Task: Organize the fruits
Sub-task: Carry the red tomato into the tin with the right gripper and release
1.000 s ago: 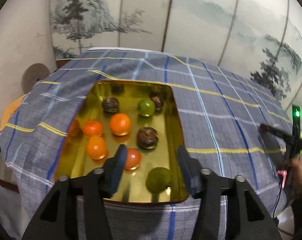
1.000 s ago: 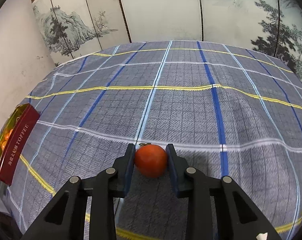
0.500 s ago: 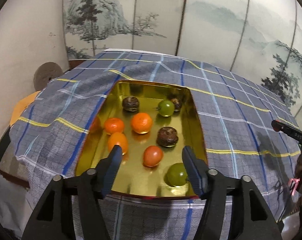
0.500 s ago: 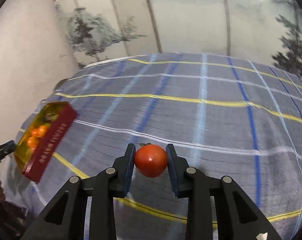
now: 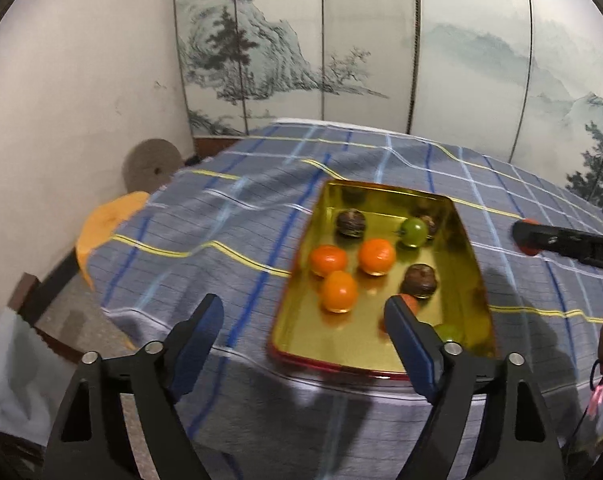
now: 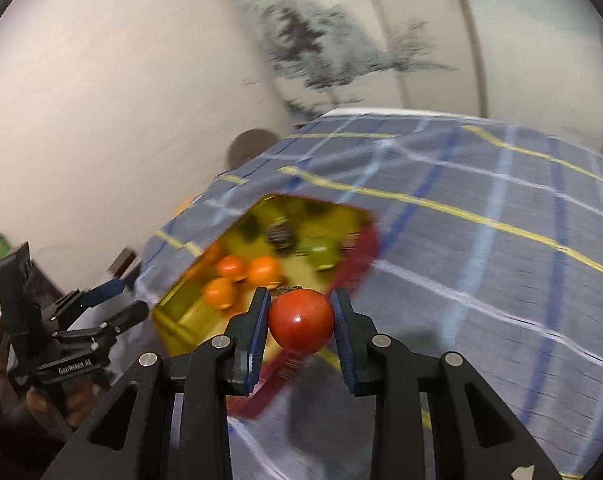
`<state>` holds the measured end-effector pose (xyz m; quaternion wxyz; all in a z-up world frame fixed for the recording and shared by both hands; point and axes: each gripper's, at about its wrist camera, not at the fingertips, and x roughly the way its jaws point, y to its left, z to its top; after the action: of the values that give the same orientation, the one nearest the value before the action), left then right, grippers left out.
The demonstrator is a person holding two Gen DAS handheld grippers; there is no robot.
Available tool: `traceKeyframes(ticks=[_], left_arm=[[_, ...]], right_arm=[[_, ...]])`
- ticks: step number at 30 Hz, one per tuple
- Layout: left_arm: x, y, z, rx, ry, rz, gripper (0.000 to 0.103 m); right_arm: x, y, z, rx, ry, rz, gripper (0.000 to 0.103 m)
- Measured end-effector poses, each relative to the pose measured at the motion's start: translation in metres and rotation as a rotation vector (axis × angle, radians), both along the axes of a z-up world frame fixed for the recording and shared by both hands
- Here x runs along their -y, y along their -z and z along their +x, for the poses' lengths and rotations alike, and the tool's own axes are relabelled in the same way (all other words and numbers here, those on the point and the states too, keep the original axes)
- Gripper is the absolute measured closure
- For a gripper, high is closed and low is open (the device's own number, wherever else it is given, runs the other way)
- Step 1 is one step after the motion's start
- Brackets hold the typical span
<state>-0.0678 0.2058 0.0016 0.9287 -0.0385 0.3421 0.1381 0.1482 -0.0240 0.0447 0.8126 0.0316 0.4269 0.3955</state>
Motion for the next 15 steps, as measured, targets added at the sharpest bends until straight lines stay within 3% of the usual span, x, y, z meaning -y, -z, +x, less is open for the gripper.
traceKeyframes(ticks=[6, 15], left_arm=[[-0.013, -0.001, -0.007, 0.016, -0.020, -0.012, 0.017], [-0.020, 0.007, -0.009, 0.010, -0.016, -0.037, 0.017]], right_arm=[[-0.068, 0.014, -0.007, -0.025, -0.127, -0.033, 0.074], [-0.111, 0.035, -0.004, -0.037, -0.185, -0.104, 0.074]])
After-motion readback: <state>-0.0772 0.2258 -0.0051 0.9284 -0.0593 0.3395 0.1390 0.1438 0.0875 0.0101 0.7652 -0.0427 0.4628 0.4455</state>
